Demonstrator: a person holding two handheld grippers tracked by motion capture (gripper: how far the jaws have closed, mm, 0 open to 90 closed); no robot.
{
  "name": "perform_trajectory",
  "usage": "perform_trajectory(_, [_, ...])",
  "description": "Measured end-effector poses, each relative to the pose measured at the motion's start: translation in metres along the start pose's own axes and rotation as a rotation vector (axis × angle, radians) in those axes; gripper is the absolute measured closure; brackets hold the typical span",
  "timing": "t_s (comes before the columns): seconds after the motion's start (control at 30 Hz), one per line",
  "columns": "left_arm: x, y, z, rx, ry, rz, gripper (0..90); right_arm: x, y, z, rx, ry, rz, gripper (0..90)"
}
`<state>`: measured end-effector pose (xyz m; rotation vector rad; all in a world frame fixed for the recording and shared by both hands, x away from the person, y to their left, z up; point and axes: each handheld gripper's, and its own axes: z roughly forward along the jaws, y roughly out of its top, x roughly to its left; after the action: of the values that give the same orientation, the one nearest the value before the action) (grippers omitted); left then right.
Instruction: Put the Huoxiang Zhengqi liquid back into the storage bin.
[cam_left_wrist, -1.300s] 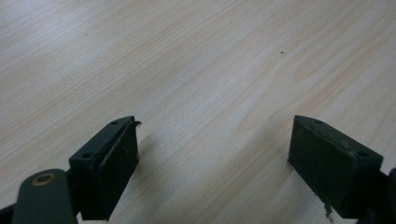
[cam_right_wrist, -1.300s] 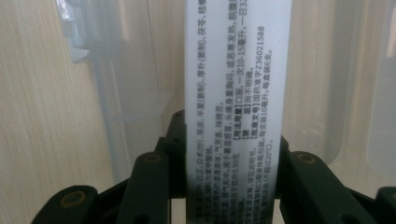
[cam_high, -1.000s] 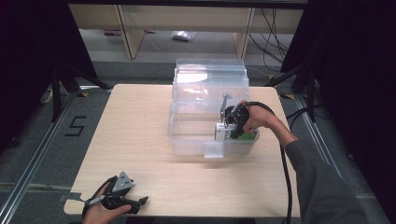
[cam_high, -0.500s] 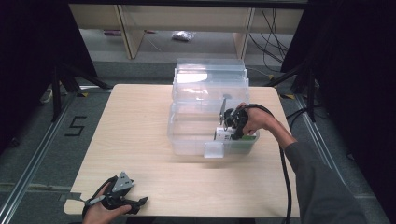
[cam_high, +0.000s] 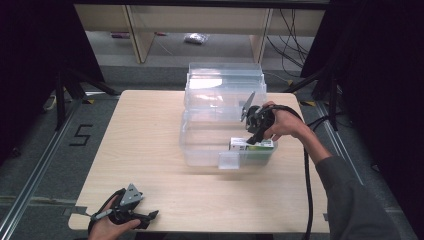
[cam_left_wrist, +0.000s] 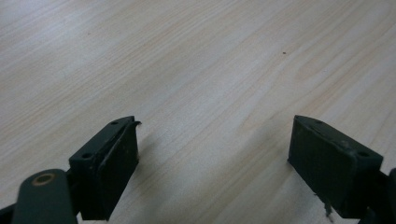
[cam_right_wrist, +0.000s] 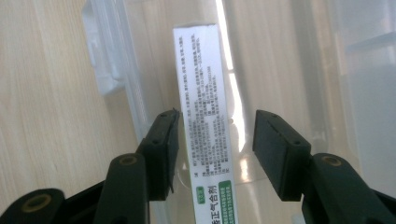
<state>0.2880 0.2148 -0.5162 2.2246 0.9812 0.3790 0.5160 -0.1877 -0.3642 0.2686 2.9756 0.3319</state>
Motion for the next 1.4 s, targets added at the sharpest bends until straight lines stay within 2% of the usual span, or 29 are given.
perform_trajectory(0.03, [0.001,0.000,-0.001,0.011,-0.006,0.015,15.5,0.002,-0.001,-0.002,0.003,0.007,0.045,50.2])
perform_trajectory(0.07, [0.001,0.000,-0.002,0.017,-0.008,0.026,15.4,0.003,-0.001,-0.003,-0.010,0.003,0.064,48.8])
perform_trajectory(0.2, [0.001,0.000,-0.002,0.015,-0.013,0.021,15.4,0.005,-0.001,-0.006,-0.044,-0.004,0.148,45.6])
perform_trajectory(0.27, [0.001,0.000,-0.002,0.018,-0.009,0.024,15.4,0.006,-0.001,-0.006,-0.061,-0.003,0.165,44.7])
perform_trajectory(0.3, [0.000,0.000,0.000,0.000,-0.004,0.007,15.4,0.006,-0.001,-0.006,-0.066,-0.003,0.166,43.9])
perform_trajectory(0.33, [0.001,0.000,-0.002,0.017,-0.010,0.025,15.4,0.006,-0.001,-0.006,-0.074,-0.009,0.160,43.6])
perform_trajectory(0.4, [0.001,0.000,-0.002,0.013,-0.009,0.023,15.4,0.007,-0.002,-0.005,-0.084,-0.012,0.166,42.5])
perform_trajectory(0.47, [0.001,0.000,-0.002,0.018,-0.010,0.023,15.4,0.007,-0.002,-0.007,-0.082,-0.034,0.166,41.1])
perform_trajectory(0.53, [0.001,0.000,-0.002,0.013,-0.008,0.023,15.4,0.010,-0.002,-0.009,-0.112,-0.042,0.198,40.9])
perform_trajectory(0.57, [0.001,0.000,-0.002,0.016,-0.009,0.024,15.4,0.009,-0.003,-0.010,-0.130,-0.047,0.191,40.2])
perform_trajectory(0.63, [0.001,0.000,-0.002,0.015,-0.010,0.032,15.4,0.012,-0.003,-0.010,-0.137,-0.053,0.204,38.8])
perform_trajectory(0.67, [0.001,0.000,-0.002,0.017,-0.011,0.026,15.4,0.014,-0.004,-0.010,-0.137,-0.062,0.226,37.9])
perform_trajectory(0.7, [0.001,0.000,-0.002,0.019,-0.013,0.020,15.4,0.014,-0.004,-0.010,-0.139,-0.065,0.219,37.9])
perform_trajectory(0.73, [0.001,0.000,-0.002,0.019,-0.012,0.020,15.4,0.016,-0.004,-0.010,-0.147,-0.066,0.236,37.9])
perform_trajectory(0.8, [0.001,0.000,-0.001,0.017,-0.004,0.023,15.4,0.019,-0.004,-0.012,-0.158,-0.079,0.239,36.9])
perform_trajectory(0.83, [-0.001,0.000,0.000,0.001,-0.003,0.001,15.4,0.018,-0.005,-0.012,-0.169,-0.076,0.232,36.6])
perform_trajectory(0.9, [-0.001,0.000,0.000,0.000,-0.005,-0.004,15.4,0.021,-0.005,-0.013,-0.184,-0.080,0.267,34.9])
perform_trajectory(0.93, [0.001,0.000,-0.002,0.018,-0.011,0.025,15.4,0.022,-0.006,-0.013,-0.185,-0.085,0.275,34.9])
perform_trajectory(1.03, [0.001,0.000,-0.001,0.016,-0.005,0.019,15.5,0.026,-0.006,-0.014,-0.206,-0.085,0.284,34.9])
perform_trajectory(1.07, [-0.001,0.000,0.000,0.002,-0.003,-0.002,15.4,0.027,-0.006,-0.014,-0.222,-0.093,0.285,34.8])
perform_trajectory(1.1, [-0.001,0.000,0.000,0.003,-0.005,-0.002,15.4,0.028,-0.006,-0.015,-0.226,-0.094,0.290,34.5])
perform_trajectory(1.13, [-0.001,0.000,0.000,0.001,-0.004,0.002,15.4,0.029,-0.006,-0.015,-0.238,-0.107,0.290,34.0])
perform_trajectory(1.17, [0.001,0.000,-0.001,0.019,-0.013,0.024,15.5,0.032,-0.006,-0.015,-0.246,-0.113,0.313,33.5])
perform_trajectory(1.23, [0.001,0.000,-0.001,0.014,-0.010,0.021,15.4,0.036,-0.006,-0.015,-0.276,-0.113,0.324,33.6])
perform_trajectory(1.27, [0.001,0.000,-0.001,0.019,-0.006,0.025,15.4,0.038,-0.006,-0.015,-0.280,-0.114,0.346,33.2])
perform_trajectory(1.3, [-0.001,0.000,0.000,-0.001,-0.003,-0.003,15.4,0.039,-0.007,-0.015,-0.288,-0.117,0.345,32.7])
perform_trajectory(1.4, [0.000,0.000,-0.001,0.009,-0.011,0.011,15.4,0.041,-0.008,-0.015,-0.305,-0.114,0.343,31.0])
